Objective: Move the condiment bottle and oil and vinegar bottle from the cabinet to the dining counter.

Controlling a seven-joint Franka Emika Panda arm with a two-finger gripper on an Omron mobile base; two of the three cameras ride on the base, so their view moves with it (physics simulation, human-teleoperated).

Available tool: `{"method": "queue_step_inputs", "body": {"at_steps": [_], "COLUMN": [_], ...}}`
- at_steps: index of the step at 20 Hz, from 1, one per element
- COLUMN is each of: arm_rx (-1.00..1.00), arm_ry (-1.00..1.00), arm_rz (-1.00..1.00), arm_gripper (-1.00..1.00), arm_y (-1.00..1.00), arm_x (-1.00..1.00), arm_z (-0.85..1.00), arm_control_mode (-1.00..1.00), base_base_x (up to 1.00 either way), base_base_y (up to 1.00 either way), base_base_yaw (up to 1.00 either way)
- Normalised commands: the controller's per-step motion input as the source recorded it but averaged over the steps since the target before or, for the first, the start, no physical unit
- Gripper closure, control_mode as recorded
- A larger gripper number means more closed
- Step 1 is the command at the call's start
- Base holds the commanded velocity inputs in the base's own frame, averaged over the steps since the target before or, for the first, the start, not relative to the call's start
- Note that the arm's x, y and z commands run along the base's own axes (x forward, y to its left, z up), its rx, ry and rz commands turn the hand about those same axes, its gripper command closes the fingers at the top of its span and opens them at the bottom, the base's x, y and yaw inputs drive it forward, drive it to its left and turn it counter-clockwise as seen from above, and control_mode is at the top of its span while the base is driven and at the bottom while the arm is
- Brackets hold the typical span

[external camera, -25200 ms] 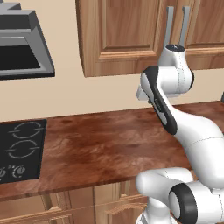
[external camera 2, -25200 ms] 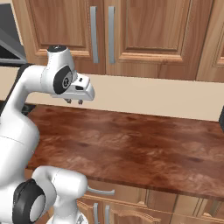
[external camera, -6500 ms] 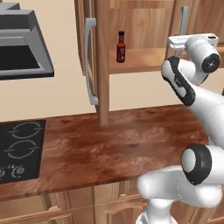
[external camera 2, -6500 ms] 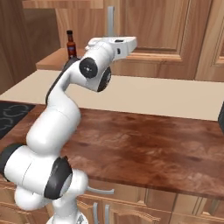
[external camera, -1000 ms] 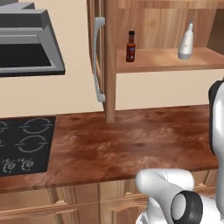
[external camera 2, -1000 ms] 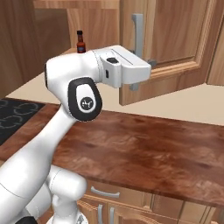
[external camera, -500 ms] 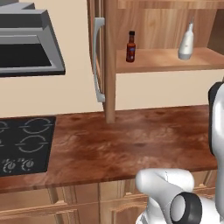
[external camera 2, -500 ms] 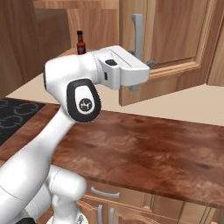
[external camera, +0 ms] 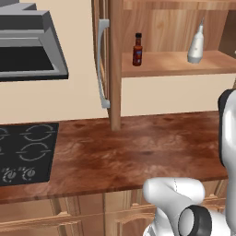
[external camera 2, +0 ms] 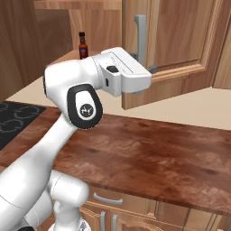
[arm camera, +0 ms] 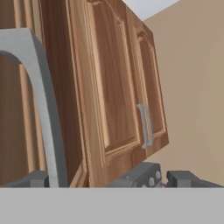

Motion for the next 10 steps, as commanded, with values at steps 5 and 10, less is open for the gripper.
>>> {"method": "queue_step_inputs", "body": {"at_steps": [5, 10], "arm_rx": [0.00, 0.01], "arm_ry": [-0.09, -0.12], "arm_rz": [0.04, 0.03], "arm_gripper": [-1.00, -1.00], "arm_y": [0.43, 0.32], "arm_x": [-1.00, -1.00], "arm_z": [0.24, 0.24], "arm_control_mode": [-1.00, -1.00], "base_base_x": [0.00, 0.00], "base_base_y": [0.00, 0.00], "base_base_yaw": [0.00, 0.00]}}
